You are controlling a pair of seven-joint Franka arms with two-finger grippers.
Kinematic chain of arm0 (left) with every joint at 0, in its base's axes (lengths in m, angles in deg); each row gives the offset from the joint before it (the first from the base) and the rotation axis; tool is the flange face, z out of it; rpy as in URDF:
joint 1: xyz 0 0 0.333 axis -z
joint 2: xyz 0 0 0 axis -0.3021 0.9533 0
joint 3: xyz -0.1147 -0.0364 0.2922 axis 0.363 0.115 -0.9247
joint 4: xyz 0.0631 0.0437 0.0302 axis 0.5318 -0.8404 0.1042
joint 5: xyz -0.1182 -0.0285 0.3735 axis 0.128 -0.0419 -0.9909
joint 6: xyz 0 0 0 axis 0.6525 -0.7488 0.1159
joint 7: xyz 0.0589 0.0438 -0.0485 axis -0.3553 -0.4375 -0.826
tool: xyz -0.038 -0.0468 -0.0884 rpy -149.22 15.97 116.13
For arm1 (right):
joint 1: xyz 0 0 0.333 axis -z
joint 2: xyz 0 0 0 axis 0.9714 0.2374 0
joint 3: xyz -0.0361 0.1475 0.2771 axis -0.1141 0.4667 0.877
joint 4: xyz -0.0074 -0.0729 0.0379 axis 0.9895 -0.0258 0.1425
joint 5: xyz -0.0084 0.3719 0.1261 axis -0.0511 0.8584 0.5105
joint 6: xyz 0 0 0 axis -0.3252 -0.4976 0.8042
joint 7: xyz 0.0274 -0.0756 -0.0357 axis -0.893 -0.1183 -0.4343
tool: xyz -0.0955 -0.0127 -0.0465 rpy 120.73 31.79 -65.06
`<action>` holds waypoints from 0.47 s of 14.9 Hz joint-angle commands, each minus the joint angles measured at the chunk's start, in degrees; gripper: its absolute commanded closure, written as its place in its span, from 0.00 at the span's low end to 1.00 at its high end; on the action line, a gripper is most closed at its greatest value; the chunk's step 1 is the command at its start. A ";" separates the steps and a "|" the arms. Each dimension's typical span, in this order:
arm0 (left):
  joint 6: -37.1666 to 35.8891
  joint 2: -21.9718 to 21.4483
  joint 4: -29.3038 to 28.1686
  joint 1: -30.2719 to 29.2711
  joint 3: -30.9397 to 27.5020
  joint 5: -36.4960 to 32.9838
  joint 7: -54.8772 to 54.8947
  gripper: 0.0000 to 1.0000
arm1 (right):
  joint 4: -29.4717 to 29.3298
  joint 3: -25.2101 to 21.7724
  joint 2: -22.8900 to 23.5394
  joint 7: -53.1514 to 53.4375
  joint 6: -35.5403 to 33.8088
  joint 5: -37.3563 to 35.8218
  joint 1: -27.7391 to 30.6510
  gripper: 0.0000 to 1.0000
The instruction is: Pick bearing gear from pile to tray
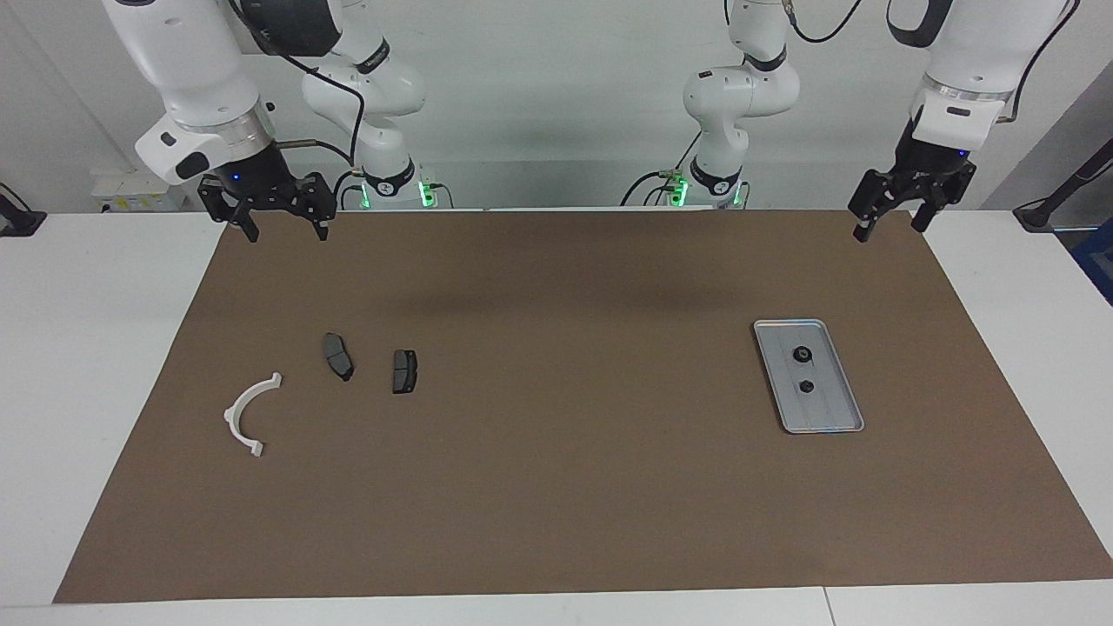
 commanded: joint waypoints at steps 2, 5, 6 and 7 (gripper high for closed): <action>-5.71 3.09 4.75 0.71 0.77 0.51 1.65 0.00 | 1.09 0.03 -1.10 1.13 1.26 0.70 -0.09 0.00; -9.77 6.18 9.25 0.80 1.92 0.43 1.73 0.00 | 1.09 0.03 -1.10 1.13 1.17 0.70 -0.09 0.00; -9.52 6.18 9.08 0.89 1.92 0.43 1.82 0.00 | 1.09 0.03 -1.10 1.04 1.17 0.70 -0.09 0.00; -8.99 6.01 8.55 1.58 1.92 0.43 2.00 0.00 | 1.09 0.03 -1.10 1.04 1.17 0.70 -0.09 0.00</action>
